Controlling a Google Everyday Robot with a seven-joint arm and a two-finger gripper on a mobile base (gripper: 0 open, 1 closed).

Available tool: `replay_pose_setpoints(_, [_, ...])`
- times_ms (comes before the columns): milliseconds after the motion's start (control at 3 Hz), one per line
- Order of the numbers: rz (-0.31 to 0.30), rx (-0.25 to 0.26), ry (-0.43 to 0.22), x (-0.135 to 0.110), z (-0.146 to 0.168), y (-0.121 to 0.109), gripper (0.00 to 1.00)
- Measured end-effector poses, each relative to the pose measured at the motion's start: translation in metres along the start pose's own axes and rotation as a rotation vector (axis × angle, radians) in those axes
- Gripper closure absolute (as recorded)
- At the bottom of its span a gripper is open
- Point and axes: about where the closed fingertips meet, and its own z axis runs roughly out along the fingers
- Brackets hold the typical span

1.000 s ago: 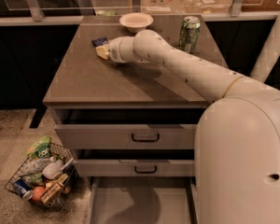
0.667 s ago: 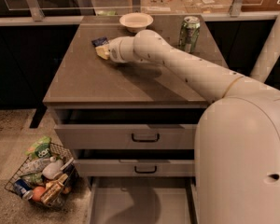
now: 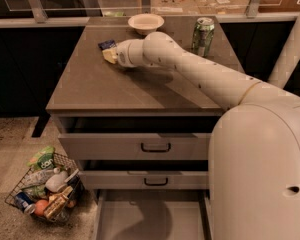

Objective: Place rxbar blueberry into bottom drawer

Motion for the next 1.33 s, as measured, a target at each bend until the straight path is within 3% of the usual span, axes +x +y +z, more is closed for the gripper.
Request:
replay_pose_setpoints(1000, [0.001,-0.009,-0.003,-0.003,0.001,0.0,1.0])
replay_pose_setpoints(1333, [-0.013,-0.034,-0.034,-0.026,-0.015,-0.006,1.0])
